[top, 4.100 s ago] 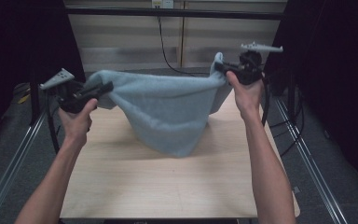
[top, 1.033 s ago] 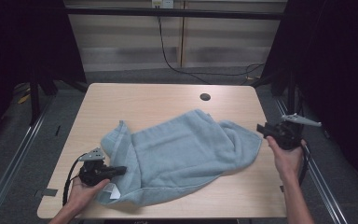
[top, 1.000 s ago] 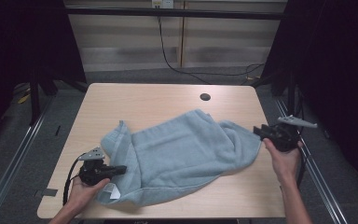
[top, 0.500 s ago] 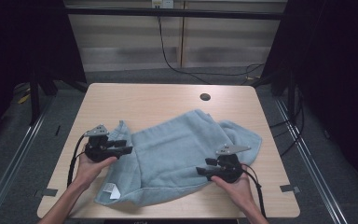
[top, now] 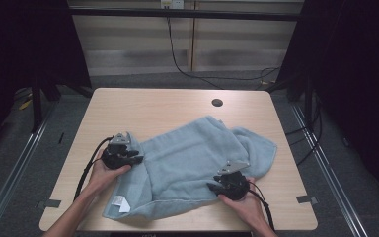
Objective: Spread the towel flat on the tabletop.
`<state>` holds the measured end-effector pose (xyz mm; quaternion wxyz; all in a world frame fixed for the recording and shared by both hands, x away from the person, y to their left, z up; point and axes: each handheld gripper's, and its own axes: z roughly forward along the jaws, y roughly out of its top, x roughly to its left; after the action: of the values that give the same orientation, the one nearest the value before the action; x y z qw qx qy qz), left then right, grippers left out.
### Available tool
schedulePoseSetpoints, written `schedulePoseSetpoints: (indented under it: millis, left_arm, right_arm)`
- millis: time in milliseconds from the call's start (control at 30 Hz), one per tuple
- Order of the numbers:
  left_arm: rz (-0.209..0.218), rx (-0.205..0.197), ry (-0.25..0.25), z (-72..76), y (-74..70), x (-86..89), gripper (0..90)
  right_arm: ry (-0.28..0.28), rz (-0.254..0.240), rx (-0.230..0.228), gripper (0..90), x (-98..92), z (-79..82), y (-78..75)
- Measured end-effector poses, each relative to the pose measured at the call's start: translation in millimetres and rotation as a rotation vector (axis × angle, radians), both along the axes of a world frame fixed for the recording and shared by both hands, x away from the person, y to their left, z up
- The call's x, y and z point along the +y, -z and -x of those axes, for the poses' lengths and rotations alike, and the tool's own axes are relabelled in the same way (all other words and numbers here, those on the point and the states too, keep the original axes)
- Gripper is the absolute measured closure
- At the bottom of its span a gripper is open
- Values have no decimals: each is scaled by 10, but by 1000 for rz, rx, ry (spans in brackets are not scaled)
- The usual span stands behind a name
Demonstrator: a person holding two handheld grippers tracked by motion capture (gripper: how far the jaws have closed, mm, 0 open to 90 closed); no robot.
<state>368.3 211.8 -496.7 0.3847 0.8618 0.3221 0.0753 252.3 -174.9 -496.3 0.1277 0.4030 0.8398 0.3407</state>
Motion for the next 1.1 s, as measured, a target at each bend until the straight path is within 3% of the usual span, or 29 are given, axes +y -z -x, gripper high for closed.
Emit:
schedulePoseSetpoints:
  millis: [100,267,567,733,933,1100]
  left_arm:
    - [36,8,9,109,18,49,752]
    - [67,41,37,294,13,47,774]
    - [133,89,96,665,2,-173,786]
    - [150,98,93,714,2,-288,780]
    - [191,136,90,744,-8,-343,734]
    - [216,135,118,813,-87,-313,699]
  right_arm:
    - [17,-20,16,770,-109,-123,4]
    - [76,-22,30,792,-294,-458,8]
    - [117,-45,21,812,-396,-1005,43]
    - [129,-73,15,822,-335,-1287,69]
    - [146,-60,12,828,-244,-1612,71]
    - [152,-55,5,810,-194,-1754,67]
